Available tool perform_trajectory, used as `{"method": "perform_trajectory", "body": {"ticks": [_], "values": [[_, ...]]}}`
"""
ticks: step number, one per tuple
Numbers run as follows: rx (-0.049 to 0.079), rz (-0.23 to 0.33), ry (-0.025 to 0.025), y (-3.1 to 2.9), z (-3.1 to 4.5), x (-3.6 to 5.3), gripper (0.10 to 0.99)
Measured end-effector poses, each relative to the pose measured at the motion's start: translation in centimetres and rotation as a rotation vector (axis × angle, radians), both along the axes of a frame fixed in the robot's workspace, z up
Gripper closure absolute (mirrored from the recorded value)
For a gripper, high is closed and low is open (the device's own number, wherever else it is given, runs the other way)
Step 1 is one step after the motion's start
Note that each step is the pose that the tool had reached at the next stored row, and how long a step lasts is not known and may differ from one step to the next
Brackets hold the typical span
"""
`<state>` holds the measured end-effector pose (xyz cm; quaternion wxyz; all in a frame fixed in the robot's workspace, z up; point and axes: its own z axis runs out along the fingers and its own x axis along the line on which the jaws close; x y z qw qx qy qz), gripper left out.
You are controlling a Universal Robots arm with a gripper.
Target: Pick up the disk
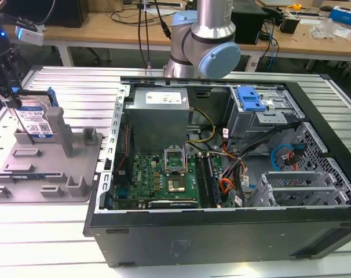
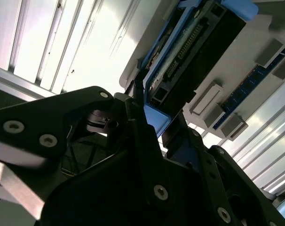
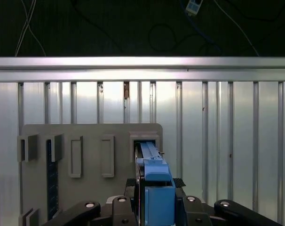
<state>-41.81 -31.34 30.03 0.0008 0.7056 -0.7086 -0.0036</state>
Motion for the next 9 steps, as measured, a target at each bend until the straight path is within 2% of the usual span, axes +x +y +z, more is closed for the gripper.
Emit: {"method": "perform_trajectory", "body": {"ticks": [7, 9], "values": [[0.0, 0.0, 0.0, 0.0, -0.04, 0.0, 0.694], [0.0, 0.0, 0.0, 0.0, -0.06, 0.0, 0.718]]}}
